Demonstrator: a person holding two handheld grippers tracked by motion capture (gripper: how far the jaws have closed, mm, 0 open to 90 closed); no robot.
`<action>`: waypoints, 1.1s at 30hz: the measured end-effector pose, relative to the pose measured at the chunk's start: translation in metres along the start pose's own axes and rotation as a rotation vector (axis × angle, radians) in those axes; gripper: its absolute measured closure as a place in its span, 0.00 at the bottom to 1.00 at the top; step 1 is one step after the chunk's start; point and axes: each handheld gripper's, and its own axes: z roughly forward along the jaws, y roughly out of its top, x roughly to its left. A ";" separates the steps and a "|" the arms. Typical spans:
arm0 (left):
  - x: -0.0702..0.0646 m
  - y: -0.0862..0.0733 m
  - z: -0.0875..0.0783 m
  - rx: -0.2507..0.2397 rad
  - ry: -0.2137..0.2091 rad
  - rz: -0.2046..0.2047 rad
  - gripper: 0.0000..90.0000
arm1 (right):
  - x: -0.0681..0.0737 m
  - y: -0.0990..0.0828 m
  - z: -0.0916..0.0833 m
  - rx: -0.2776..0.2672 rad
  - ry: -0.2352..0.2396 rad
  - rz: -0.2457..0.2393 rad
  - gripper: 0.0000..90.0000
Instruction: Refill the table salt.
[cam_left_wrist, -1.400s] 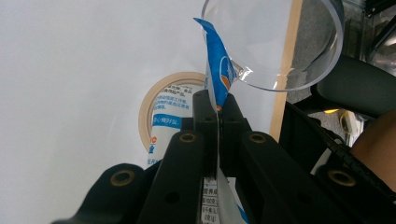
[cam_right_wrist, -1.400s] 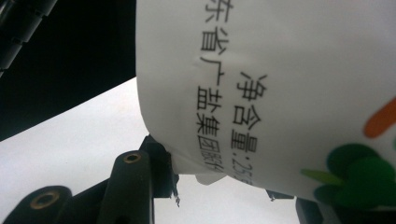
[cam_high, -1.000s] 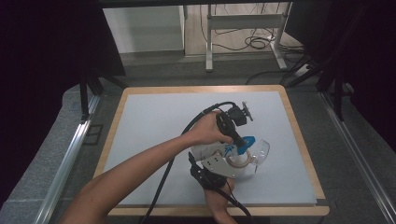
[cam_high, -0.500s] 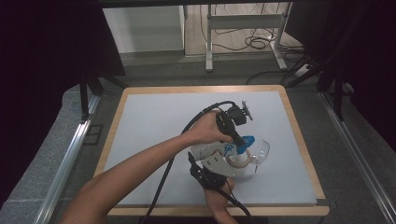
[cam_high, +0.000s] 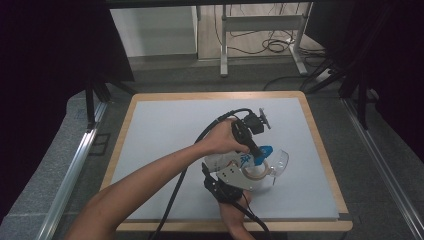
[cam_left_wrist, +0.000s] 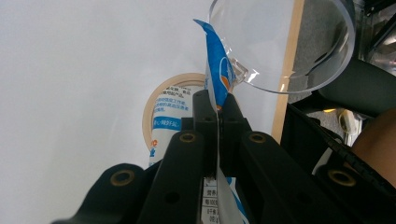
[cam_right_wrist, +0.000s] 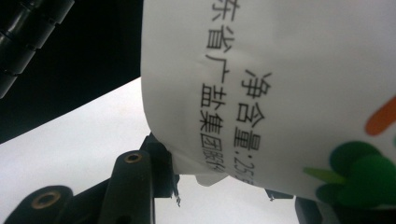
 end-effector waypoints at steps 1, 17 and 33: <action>0.000 0.000 0.000 -0.001 -0.001 0.002 1.00 | 0.000 0.000 0.000 -0.003 -0.001 -0.005 0.61; -0.001 -0.001 -0.001 0.001 -0.003 -0.005 1.00 | 0.001 0.001 -0.001 -0.009 0.003 -0.005 0.62; -0.001 -0.001 0.000 0.010 -0.002 -0.003 1.00 | 0.000 0.001 -0.002 -0.018 0.001 -0.003 0.62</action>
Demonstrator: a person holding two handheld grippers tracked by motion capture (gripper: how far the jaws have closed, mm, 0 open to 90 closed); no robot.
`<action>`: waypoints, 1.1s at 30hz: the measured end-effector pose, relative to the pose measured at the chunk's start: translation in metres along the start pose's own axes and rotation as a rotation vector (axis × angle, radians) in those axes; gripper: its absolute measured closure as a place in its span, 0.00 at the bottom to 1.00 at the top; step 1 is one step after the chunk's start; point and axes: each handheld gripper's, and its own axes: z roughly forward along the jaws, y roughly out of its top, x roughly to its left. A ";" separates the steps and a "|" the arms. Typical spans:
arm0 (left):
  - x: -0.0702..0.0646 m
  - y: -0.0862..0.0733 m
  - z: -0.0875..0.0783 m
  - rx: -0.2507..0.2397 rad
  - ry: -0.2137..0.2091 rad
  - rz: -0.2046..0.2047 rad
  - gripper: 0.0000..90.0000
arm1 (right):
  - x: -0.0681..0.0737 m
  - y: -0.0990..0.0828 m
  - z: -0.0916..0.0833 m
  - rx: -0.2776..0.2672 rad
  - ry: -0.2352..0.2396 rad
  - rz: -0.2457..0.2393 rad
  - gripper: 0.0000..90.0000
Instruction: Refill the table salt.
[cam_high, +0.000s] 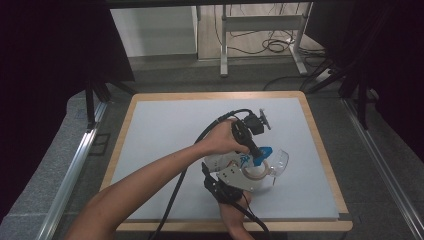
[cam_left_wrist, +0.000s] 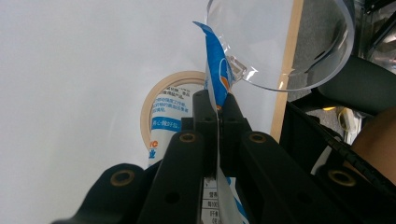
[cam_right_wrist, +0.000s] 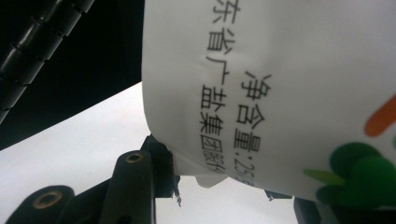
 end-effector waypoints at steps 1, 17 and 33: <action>0.000 0.000 0.000 0.000 0.000 0.000 1.00 | 0.000 0.000 0.000 0.000 0.000 0.001 0.62; 0.002 0.000 0.001 0.004 -0.007 0.004 1.00 | 0.000 -0.001 0.001 0.000 0.001 0.006 0.62; 0.002 0.000 0.002 0.007 -0.008 -0.001 1.00 | -0.001 -0.001 0.001 0.001 0.005 0.006 0.62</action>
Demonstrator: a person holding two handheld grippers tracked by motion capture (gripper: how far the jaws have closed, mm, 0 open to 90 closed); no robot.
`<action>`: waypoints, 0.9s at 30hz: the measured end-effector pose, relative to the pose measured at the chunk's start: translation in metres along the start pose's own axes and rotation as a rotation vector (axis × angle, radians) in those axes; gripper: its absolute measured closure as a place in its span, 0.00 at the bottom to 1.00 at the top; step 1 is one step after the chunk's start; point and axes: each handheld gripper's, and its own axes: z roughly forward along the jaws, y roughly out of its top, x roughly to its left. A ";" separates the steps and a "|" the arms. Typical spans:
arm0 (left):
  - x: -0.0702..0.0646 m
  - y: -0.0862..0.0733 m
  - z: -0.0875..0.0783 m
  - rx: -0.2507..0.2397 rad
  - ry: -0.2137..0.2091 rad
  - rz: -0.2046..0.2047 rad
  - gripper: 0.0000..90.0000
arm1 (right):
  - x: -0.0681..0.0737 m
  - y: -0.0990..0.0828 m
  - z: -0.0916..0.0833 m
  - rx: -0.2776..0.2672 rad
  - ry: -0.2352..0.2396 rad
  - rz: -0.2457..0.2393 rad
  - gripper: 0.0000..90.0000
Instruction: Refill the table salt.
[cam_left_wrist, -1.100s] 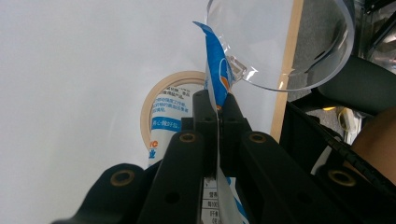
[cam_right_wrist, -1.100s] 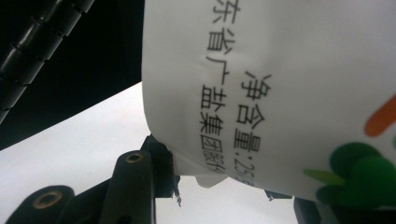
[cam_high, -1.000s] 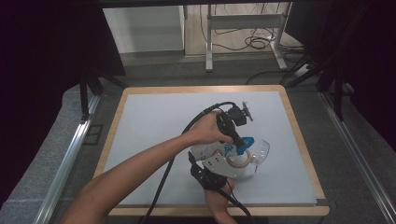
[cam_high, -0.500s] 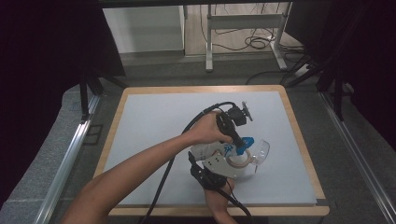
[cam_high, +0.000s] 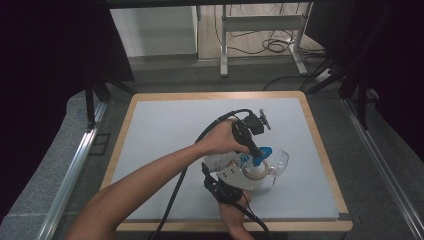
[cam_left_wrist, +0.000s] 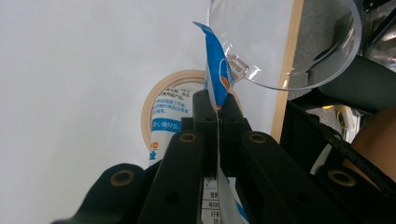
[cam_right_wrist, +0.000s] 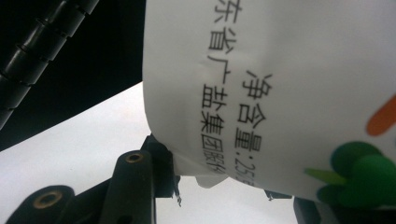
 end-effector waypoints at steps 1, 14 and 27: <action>0.000 0.000 0.000 0.000 0.000 0.000 1.00 | 0.000 0.000 0.000 0.000 0.000 0.001 0.62; -0.002 -0.002 -0.001 -0.001 0.002 0.003 1.00 | 0.002 -0.001 -0.001 -0.002 0.001 -0.002 0.62; -0.003 -0.006 -0.001 0.002 0.003 0.010 1.00 | 0.006 -0.002 -0.001 0.000 0.004 -0.010 0.62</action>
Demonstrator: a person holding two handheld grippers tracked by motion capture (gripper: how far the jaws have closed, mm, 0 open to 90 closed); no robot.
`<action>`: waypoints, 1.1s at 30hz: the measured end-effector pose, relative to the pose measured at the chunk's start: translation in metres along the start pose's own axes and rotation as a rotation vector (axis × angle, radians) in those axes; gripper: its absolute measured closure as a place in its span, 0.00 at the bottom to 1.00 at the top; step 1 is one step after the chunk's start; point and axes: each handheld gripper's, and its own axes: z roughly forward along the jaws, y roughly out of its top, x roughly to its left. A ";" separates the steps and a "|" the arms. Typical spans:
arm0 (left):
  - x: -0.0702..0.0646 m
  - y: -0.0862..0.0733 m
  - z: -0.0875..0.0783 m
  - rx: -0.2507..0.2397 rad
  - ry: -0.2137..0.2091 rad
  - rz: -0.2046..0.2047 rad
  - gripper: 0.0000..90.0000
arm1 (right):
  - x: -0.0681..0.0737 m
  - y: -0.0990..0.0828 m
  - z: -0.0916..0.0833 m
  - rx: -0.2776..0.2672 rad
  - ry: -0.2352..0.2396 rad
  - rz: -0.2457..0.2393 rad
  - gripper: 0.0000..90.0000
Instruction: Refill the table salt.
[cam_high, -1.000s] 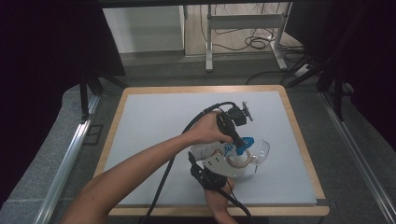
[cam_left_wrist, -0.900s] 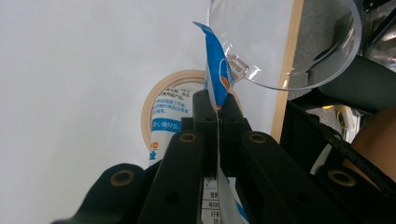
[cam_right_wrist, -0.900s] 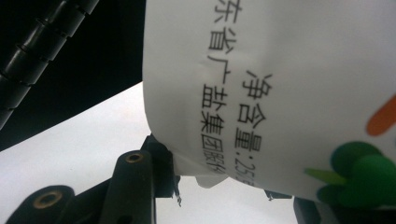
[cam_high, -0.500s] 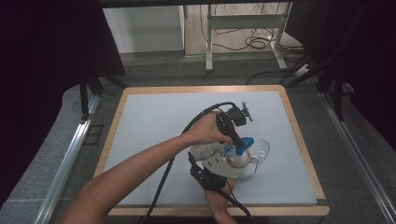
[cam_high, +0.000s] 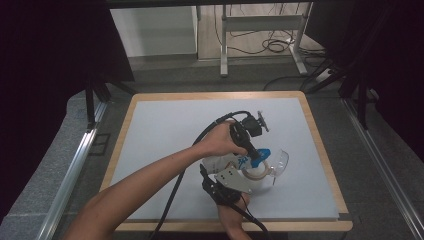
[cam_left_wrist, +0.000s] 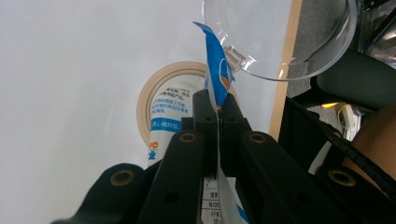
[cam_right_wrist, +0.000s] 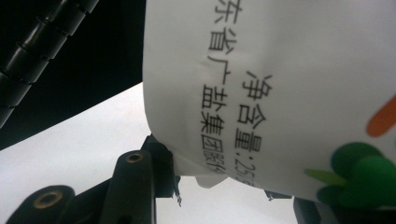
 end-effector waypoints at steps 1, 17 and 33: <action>0.000 0.000 0.000 0.000 0.000 0.000 1.00 | 0.000 0.000 0.000 0.002 0.001 0.002 0.62; -0.003 0.000 0.003 0.005 -0.004 0.000 1.00 | 0.001 -0.002 -0.004 0.004 -0.004 0.004 0.62; -0.003 0.001 0.004 0.011 -0.003 0.003 1.00 | 0.000 -0.001 -0.004 0.005 0.001 0.014 0.62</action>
